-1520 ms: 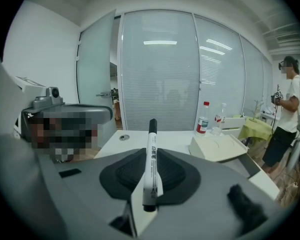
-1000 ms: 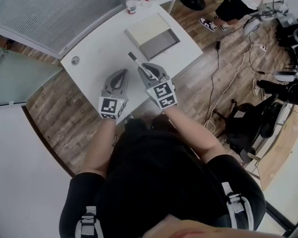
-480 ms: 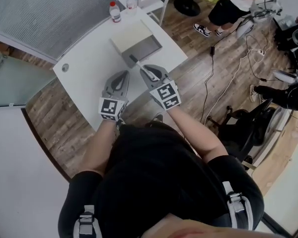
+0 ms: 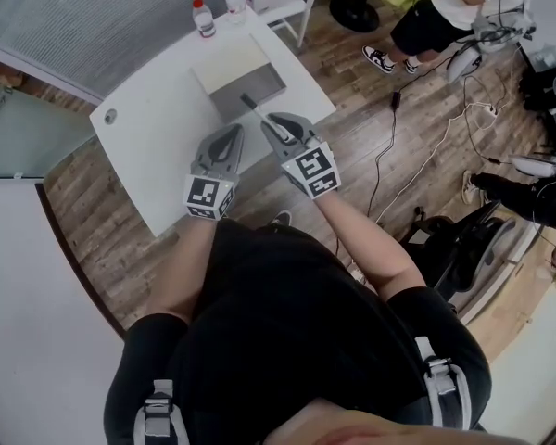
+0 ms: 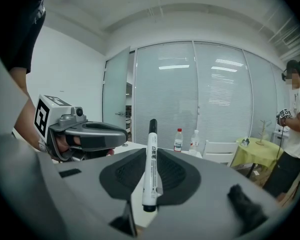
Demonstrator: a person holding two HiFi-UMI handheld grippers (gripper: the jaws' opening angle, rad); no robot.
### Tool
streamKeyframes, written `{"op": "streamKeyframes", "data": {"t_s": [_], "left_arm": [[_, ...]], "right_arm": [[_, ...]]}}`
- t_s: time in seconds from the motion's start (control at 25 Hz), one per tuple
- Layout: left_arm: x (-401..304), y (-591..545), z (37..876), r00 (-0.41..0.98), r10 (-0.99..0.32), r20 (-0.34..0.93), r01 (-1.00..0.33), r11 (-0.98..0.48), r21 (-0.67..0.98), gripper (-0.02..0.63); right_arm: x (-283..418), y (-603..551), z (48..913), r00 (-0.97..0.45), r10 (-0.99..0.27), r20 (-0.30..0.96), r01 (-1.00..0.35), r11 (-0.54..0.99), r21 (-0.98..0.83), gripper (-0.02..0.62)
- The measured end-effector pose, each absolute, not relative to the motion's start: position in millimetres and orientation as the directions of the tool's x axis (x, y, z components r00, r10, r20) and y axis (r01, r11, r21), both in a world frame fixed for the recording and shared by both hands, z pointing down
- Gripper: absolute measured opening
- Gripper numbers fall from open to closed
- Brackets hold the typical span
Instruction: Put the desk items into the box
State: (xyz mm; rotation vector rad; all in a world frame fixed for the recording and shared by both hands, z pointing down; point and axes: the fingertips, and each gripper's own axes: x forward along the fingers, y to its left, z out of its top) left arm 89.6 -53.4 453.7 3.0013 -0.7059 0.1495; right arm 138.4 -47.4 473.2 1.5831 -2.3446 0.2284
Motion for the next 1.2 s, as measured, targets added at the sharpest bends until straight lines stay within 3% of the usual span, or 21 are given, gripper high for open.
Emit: {"op": "streamKeyframes", "data": {"t_s": [1.2], "left_arm": [[90.6, -213.6, 471.5, 0.853, -0.517, 0.075, -0.521, -0.852, 0.051, 0.011]], "right_arm": [[136.2, -210.1, 507.6, -0.484, -0.793, 0.37, -0.831, 0.549, 0.09, 0.074]]}}
